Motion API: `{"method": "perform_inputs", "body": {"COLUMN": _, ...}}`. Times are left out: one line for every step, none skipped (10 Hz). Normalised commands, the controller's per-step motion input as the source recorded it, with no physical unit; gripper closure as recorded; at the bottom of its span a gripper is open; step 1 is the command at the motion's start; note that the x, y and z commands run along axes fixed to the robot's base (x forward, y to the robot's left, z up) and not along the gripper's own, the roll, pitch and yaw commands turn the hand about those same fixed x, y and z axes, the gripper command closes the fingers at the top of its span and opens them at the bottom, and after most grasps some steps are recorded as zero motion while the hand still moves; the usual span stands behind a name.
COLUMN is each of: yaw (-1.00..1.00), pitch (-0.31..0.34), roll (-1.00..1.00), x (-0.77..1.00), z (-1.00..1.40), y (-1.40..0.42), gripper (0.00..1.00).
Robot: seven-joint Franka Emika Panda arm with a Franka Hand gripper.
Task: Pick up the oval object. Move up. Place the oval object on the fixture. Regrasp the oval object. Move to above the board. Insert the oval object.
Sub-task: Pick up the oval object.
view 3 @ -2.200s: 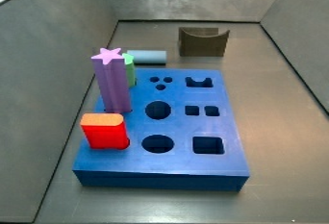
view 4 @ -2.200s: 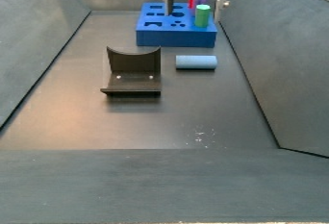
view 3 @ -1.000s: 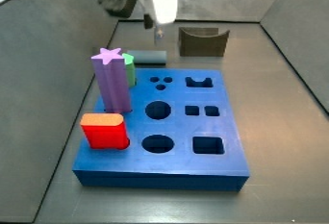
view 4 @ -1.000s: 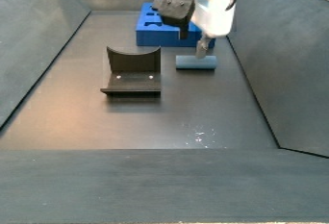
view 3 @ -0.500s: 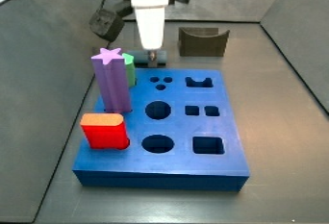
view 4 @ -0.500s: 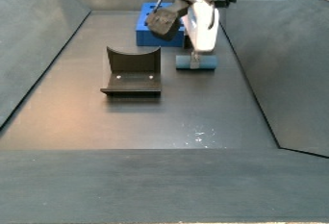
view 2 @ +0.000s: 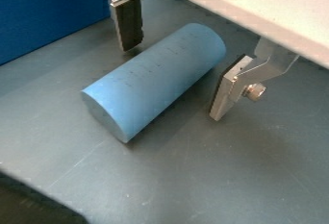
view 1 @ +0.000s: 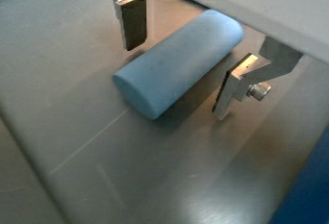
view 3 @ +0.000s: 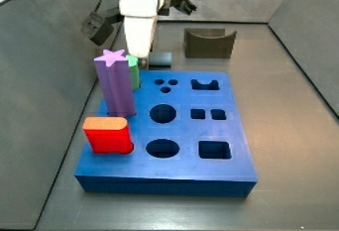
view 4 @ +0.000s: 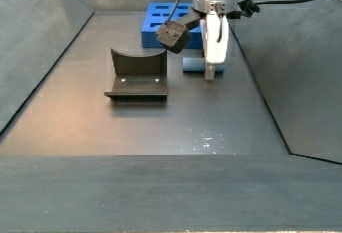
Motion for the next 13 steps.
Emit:
{"method": "perform_inputs", "body": {"yaw": -0.1, "pitch": 0.009, "roll": -0.09, "x": 0.0, "z": -0.19, "y": 0.0, "gripper": 0.0}}
{"method": "perform_inputs", "body": {"yaw": 0.0, "pitch": 0.0, "roll": -0.01, "x": 0.0, "z": -0.07, "y": 0.0, "gripper": 0.0}}
{"method": "perform_inputs", "body": {"yaw": 0.0, "pitch": 0.0, "roll": 0.0, "x": 0.0, "z": 0.0, "y": 0.0, "gripper": 0.0}}
{"method": "perform_inputs", "body": {"yaw": 0.0, "pitch": 0.0, "roll": 0.0, "x": 0.0, "z": 0.0, "y": 0.0, "gripper": 1.0}}
{"method": "perform_inputs", "body": {"yaw": 0.0, "pitch": 0.0, "roll": 0.0, "x": 0.0, "z": 0.0, "y": 0.0, "gripper": 1.0}}
{"method": "perform_inputs", "body": {"yaw": 0.0, "pitch": 0.0, "roll": 0.0, "x": 0.0, "z": 0.0, "y": 0.0, "gripper": 1.0}}
{"method": "perform_inputs", "body": {"yaw": 0.0, "pitch": 0.0, "roll": 0.0, "x": 0.0, "z": 0.0, "y": 0.0, "gripper": 1.0}}
{"method": "perform_inputs", "body": {"yaw": 0.0, "pitch": 0.0, "roll": 0.0, "x": 0.0, "z": 0.0, "y": 0.0, "gripper": 1.0}}
{"method": "perform_inputs", "body": {"yaw": 0.0, "pitch": 0.0, "roll": 0.0, "x": 0.0, "z": 0.0, "y": 0.0, "gripper": 1.0}}
{"method": "perform_inputs", "body": {"yaw": 0.0, "pitch": 0.0, "roll": 0.0, "x": 0.0, "z": 0.0, "y": 0.0, "gripper": 1.0}}
{"method": "perform_inputs", "body": {"yaw": 0.0, "pitch": 0.0, "roll": 0.0, "x": 0.0, "z": 0.0, "y": 0.0, "gripper": 1.0}}
{"method": "perform_inputs", "body": {"yaw": 0.0, "pitch": 0.0, "roll": 0.0, "x": 0.0, "z": 0.0, "y": 0.0, "gripper": 1.0}}
{"method": "perform_inputs", "body": {"yaw": 0.0, "pitch": 0.0, "roll": 0.0, "x": 0.0, "z": 0.0, "y": 0.0, "gripper": 1.0}}
